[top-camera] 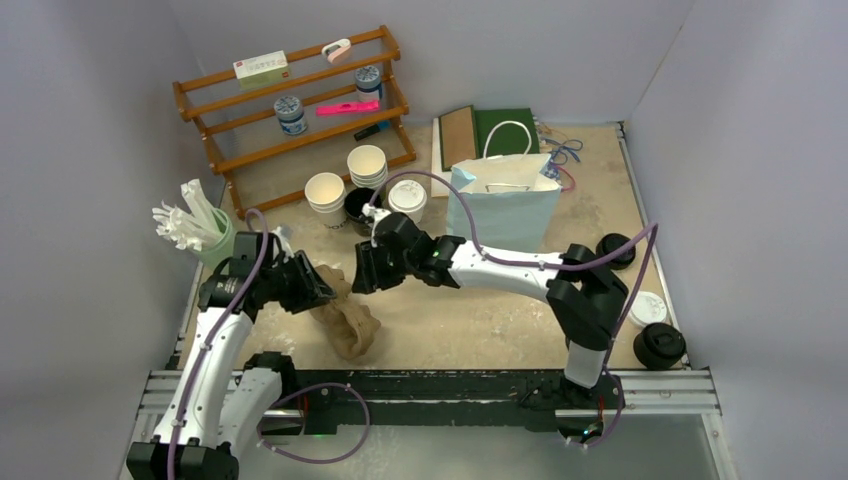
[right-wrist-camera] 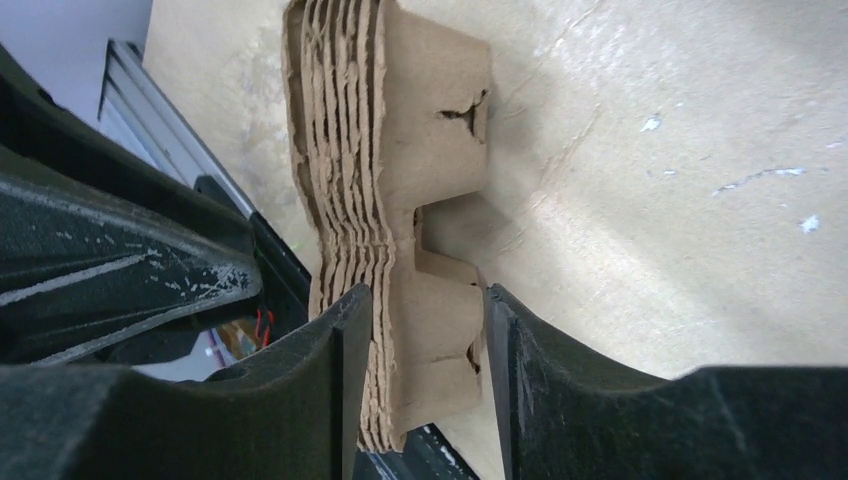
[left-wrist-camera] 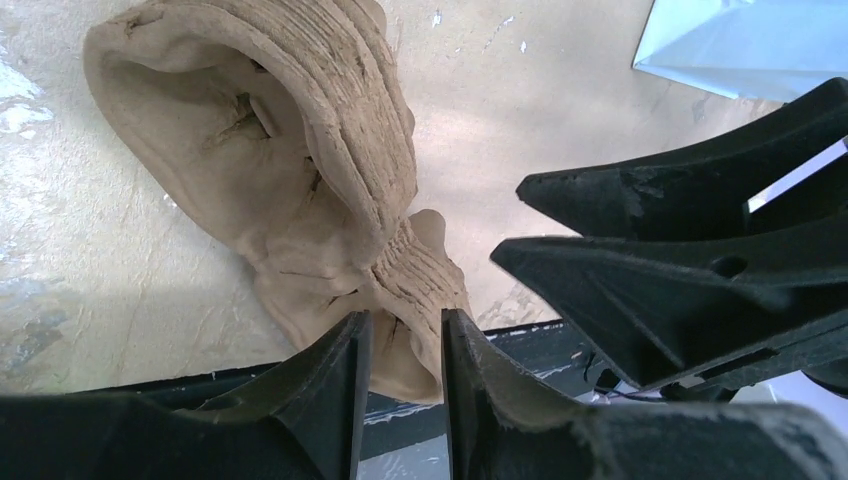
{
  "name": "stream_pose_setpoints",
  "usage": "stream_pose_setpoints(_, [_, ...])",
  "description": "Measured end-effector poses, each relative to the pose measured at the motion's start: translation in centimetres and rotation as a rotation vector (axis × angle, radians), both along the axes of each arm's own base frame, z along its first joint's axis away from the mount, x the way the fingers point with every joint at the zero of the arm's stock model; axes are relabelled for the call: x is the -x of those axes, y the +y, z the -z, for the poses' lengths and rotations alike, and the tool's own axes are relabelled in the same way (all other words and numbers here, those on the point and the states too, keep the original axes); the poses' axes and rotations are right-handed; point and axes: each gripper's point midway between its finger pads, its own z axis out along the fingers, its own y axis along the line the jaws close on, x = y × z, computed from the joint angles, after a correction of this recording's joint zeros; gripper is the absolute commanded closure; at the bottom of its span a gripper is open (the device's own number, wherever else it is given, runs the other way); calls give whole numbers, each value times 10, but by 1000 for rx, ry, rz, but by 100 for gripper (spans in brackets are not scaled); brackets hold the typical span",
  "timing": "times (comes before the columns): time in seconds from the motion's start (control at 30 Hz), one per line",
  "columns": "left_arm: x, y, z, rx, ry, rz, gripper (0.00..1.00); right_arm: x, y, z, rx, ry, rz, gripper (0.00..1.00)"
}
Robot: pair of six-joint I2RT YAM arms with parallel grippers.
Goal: Pack the takeout coffee
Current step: Pick up the cup tray from the cup tray.
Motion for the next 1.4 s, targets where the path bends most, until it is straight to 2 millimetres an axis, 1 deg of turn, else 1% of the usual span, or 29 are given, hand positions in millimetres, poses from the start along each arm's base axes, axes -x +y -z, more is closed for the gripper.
stream_pose_setpoints(0.13, [-1, 0, 3, 2, 2, 0, 65, 8, 5, 7, 5, 4, -65, 51])
stream_pose_setpoints(0.23, [-4, 1, 2, -3, -14, -4, 71, 10, 12, 8, 2, 4, -95, 51])
stream_pose_setpoints(0.37, [-13, 6, 3, -35, -50, -25, 75, 11, 17, 12, 0, 2, -127, 49])
stream_pose_setpoints(0.47, [-18, 11, 4, -57, -81, -40, 75, 12, 20, 12, -6, -4, -149, 49])
stream_pose_setpoints(0.6, [-25, 14, 7, -75, -111, -49, 73, 9, 30, 10, -30, -20, -174, 49])
stream_pose_setpoints(0.73, [-30, 15, 10, -80, -124, -53, 72, 5, 37, 14, -33, -27, -185, 49])
stream_pose_setpoints(0.9, [-33, 15, 15, -81, -119, -53, 74, 3, 42, 18, -28, -31, -194, 49])
stream_pose_setpoints(1.03, [-34, 15, 19, -83, -112, -53, 77, 4, 43, 21, -28, -24, -205, 45])
stream_pose_setpoints(1.17, [-34, 15, 20, -83, -107, -54, 81, 6, 43, 20, -32, -23, -213, 45])
stream_pose_setpoints(1.3, [-34, 15, 21, -87, -105, -56, 82, 5, 44, 24, -28, -20, -216, 45])
stream_pose_setpoints(1.4, [-34, 16, 21, -90, -104, -58, 83, 6, 45, 26, -26, -14, -219, 47])
